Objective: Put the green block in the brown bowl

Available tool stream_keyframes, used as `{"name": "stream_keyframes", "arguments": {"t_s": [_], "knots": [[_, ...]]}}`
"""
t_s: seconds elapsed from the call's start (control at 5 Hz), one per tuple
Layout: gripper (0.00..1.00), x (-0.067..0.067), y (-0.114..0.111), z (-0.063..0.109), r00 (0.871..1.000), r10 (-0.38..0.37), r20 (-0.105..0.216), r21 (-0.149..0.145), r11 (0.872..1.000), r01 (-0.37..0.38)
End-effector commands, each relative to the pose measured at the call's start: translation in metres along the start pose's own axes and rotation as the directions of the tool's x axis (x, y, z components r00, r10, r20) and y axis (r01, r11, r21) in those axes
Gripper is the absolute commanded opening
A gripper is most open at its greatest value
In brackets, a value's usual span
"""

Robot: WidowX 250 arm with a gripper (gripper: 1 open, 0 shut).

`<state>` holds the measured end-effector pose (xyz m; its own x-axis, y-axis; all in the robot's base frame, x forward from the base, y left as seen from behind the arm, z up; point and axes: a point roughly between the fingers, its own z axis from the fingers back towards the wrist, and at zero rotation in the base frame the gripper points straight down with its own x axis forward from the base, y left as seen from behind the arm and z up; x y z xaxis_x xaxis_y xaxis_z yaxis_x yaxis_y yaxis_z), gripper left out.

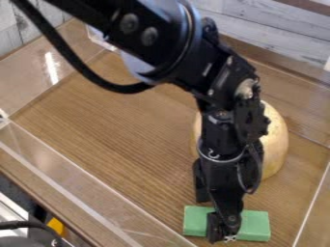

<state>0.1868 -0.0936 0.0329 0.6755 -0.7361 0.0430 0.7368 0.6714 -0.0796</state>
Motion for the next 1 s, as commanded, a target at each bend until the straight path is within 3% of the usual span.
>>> {"name": "stream_keyframes", "arguments": {"t_s": [0.0, 0.2, 0.8], "knots": [[1.0, 0.005, 0.001, -0.01, 1.0, -0.019, 0.019, 0.005, 1.0, 0.019], [0.0, 0.006, -0.001, -0.01, 0.999, -0.033, 0.019, 0.004, 0.999, 0.033], [0.0, 0.013, -0.015, -0.002, 0.999, -0.039, 0.024, -0.01, 0.999, 0.04]]}}
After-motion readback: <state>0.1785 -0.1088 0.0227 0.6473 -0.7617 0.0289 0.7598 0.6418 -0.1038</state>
